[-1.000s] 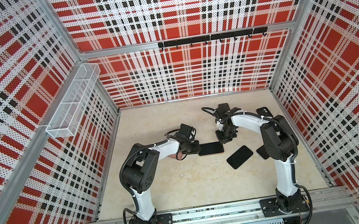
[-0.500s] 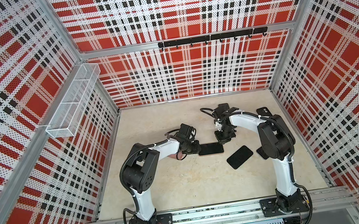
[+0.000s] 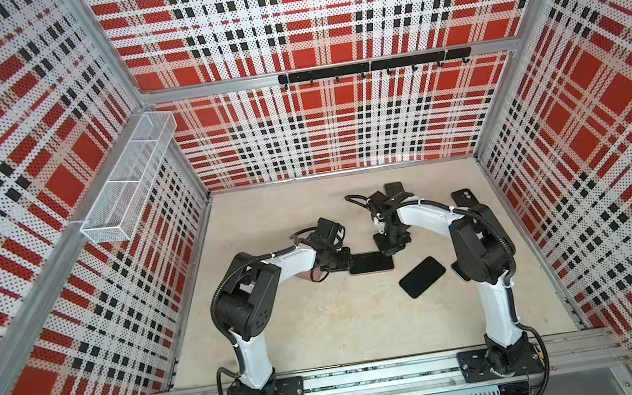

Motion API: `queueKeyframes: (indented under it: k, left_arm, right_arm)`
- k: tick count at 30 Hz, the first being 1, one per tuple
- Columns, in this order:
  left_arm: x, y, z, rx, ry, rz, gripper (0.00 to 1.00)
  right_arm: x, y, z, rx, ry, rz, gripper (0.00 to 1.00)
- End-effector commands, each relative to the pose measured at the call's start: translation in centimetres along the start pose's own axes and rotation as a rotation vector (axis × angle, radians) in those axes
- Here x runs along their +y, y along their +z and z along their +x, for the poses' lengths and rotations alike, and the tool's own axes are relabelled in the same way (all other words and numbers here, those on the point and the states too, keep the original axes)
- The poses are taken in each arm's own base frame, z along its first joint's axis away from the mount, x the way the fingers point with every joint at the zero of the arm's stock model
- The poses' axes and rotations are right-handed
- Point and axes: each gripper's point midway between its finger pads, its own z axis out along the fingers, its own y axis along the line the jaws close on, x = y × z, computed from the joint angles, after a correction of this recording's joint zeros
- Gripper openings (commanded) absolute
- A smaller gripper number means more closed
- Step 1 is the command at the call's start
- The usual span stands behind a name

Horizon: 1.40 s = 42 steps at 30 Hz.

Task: Put the phone into the phone case

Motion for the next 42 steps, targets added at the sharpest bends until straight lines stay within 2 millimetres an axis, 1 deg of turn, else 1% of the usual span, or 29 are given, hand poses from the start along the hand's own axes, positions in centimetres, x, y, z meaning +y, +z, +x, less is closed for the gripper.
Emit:
queueKeyframes:
  k: [1, 3, 5, 10, 13, 15, 18, 23, 27, 31, 35, 38, 42]
  left_arm:
    - [1.9, 1.1, 2.0, 0.068, 0.008, -0.077, 0.27]
    - [2.0, 1.2, 2.0, 0.070, 0.020, -0.077, 0.27]
    - [2.0, 1.2, 2.1, 0.071, 0.020, -0.077, 0.27]
    - [2.0, 1.1, 2.0, 0.068, 0.022, -0.082, 0.27]
    - [2.1, 1.2, 2.0, 0.068, 0.022, -0.086, 0.27]
    - [2.1, 1.2, 1.9, 0.067, 0.022, -0.086, 0.27]
    - [2.1, 1.2, 2.0, 0.069, 0.021, -0.084, 0.27]
    - [2.1, 1.2, 2.0, 0.069, 0.024, -0.085, 0.27]
    - [2.1, 1.1, 1.9, 0.066, 0.023, -0.087, 0.27]
    - [2.1, 1.1, 1.9, 0.066, 0.024, -0.086, 0.27]
    - [2.0, 1.0, 1.7, 0.059, 0.028, -0.084, 0.27]
    - [1.9, 0.5, 1.2, 0.042, 0.031, -0.083, 0.27]
    - [2.5, -1.1, -0.6, -0.012, 0.012, -0.087, 0.28]
  right_arm:
    - [-0.9, 3.9, 2.3, 0.119, -0.009, 0.043, 0.25]
    - [-1.0, 3.6, 2.2, 0.112, -0.009, 0.050, 0.27]
    - [-1.1, 2.8, 2.0, 0.100, -0.011, 0.055, 0.28]
    - [-0.7, -1.0, 0.4, -0.001, -0.013, 0.032, 0.27]
    - [-1.1, -2.1, -0.2, -0.031, -0.002, 0.031, 0.27]
    - [-1.4, -2.2, -0.2, -0.031, 0.000, 0.038, 0.27]
    - [-1.5, -1.9, 0.0, -0.020, 0.004, 0.031, 0.29]
    - [-0.1, -0.6, 0.0, -0.008, 0.003, -0.088, 0.31]
    - [1.3, -0.2, 0.2, -0.004, -0.003, -0.201, 0.25]
    - [1.5, -0.8, 0.2, -0.018, -0.004, -0.232, 0.19]
    - [1.9, -2.6, -0.1, -0.059, -0.023, -0.254, 0.17]
    - [1.9, -4.8, -0.5, -0.112, -0.066, -0.253, 0.17]
    - [1.4, -7.8, -0.6, -0.214, -0.181, -0.218, 0.18]
